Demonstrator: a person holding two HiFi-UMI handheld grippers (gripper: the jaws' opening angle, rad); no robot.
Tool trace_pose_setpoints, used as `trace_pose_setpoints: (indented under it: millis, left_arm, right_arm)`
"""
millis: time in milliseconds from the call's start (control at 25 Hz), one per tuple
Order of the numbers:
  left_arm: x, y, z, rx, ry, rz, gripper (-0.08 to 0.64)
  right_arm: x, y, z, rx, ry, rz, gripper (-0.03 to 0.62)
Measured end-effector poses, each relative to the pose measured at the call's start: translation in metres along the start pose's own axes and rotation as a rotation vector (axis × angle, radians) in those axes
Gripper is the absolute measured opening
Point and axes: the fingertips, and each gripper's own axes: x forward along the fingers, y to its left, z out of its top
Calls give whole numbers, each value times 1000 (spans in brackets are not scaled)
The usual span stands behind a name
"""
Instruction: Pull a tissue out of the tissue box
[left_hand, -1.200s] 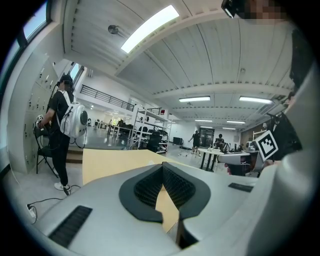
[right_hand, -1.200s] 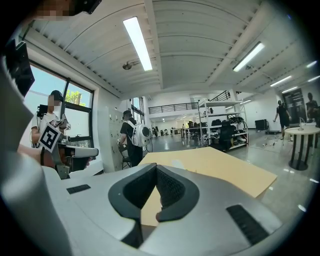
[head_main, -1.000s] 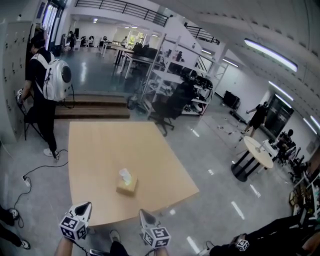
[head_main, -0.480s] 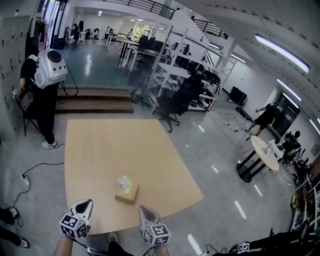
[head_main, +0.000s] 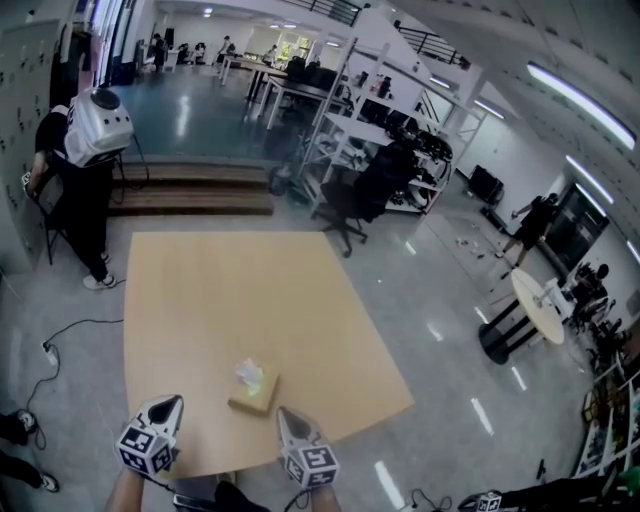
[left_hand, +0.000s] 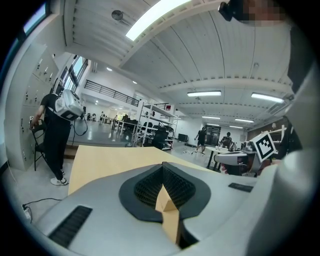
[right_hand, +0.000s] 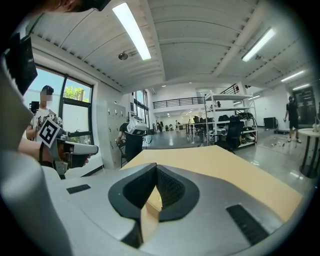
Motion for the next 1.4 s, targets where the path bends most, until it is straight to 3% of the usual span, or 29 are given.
trace_pose_setpoints:
  millis: [840, 1400]
  left_arm:
    - [39, 14, -37, -52, 91, 23, 8]
    - [40, 23, -44, -71, 120, 42, 8]
  right_arm:
    - [72, -23, -37, 25, 98, 68, 11]
    - [109, -36, -52, 63, 139, 69, 11]
